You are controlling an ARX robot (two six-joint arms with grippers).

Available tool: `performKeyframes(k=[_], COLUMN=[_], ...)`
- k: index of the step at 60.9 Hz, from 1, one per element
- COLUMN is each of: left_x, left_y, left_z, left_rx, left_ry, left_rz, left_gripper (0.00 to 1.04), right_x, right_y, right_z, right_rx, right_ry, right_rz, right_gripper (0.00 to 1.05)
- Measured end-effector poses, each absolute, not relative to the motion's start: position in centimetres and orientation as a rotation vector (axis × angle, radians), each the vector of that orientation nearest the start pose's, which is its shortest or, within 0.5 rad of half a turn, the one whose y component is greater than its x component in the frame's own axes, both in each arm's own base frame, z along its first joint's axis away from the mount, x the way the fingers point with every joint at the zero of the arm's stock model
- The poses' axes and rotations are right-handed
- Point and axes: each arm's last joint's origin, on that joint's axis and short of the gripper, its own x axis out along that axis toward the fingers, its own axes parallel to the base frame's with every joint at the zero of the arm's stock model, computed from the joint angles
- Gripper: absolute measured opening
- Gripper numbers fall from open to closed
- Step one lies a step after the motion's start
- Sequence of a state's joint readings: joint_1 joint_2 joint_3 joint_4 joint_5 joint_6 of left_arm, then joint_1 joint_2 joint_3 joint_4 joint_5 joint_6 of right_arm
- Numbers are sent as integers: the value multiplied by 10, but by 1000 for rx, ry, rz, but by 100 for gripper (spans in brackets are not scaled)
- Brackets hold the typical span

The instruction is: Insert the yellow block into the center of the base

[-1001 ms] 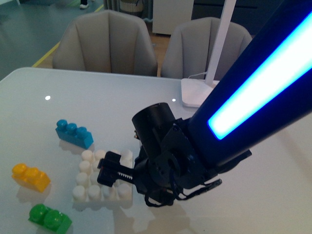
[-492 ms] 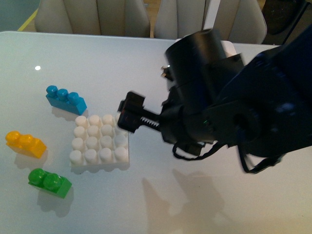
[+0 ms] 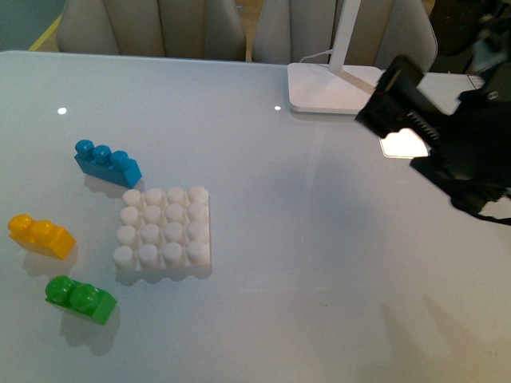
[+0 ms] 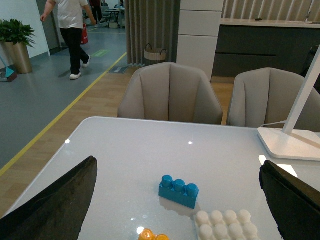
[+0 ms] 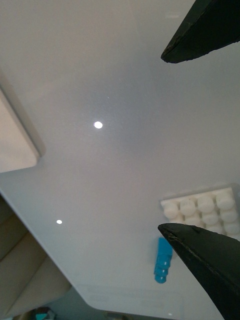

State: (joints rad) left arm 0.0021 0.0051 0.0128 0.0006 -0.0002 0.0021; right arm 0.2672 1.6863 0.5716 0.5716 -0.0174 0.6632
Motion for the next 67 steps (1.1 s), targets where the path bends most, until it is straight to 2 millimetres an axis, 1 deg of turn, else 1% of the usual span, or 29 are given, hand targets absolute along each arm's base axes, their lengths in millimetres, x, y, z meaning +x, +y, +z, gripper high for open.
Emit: performKeyframes(k=[4, 7, 8, 9, 10, 12, 13, 15, 16, 18, 22, 24, 25, 28, 29, 35, 38, 45, 67], left_x=[97, 97, 97, 97, 97, 97, 97, 97, 97, 97, 97, 97, 97, 97, 97, 97, 97, 97, 97], left_y=[0, 0, 0, 0, 0, 0, 0, 0, 0, 0, 0, 0, 0, 0, 0, 0, 0, 0, 0], left_z=[168, 168, 168, 168, 168, 168, 168, 168, 168, 168, 168, 168, 168, 168, 168, 168, 168, 168, 168], left_rx=[2, 2, 2, 2, 2, 2, 2, 2, 2, 2, 2, 2, 2, 2, 2, 2, 2, 2, 2], left_ry=[-8, -8, -8, -8, -8, -9, -9, -9, -9, -8, -8, -9, -9, -8, -8, -9, -8, -9, -9], left_rz=[2, 2, 2, 2, 2, 2, 2, 3, 2, 3, 2, 2, 2, 2, 2, 2, 2, 3, 2], left_gripper=[97, 97, 97, 97, 97, 97, 97, 97, 97, 97, 97, 97, 97, 97, 97, 97, 97, 97, 97], right_x=[268, 259, 255, 248, 245, 232, 229, 214, 211, 200, 186, 181, 180, 174, 173, 164, 160, 152, 134], right_y=[67, 61, 59, 54, 52, 45, 43, 35, 34, 28, 22, 20, 20, 17, 17, 13, 10, 1, 0], right_z=[133, 136, 137, 141, 142, 146, 148, 154, 155, 160, 163, 163, 162, 161, 161, 161, 162, 162, 168], right_rx=[569, 536, 493, 427, 404, 315, 308, 225, 205, 140, 85, 61, 56, 35, 32, 19, 12, 9, 6], right_ry=[561, 521, 457, 337, 303, 190, 166, 87, 75, 38, 13, 9, 10, 19, 21, 20, 14, 18, -3], right_rz=[80, 56, 38, 16, 8, 5, 7, 6, 8, 7, 5, 4, 4, 5, 5, 7, 15, 1, 2], right_gripper=[96, 95, 92, 87, 85, 78, 76, 69, 67, 60, 50, 43, 41, 31, 29, 9, 1, 2, 2])
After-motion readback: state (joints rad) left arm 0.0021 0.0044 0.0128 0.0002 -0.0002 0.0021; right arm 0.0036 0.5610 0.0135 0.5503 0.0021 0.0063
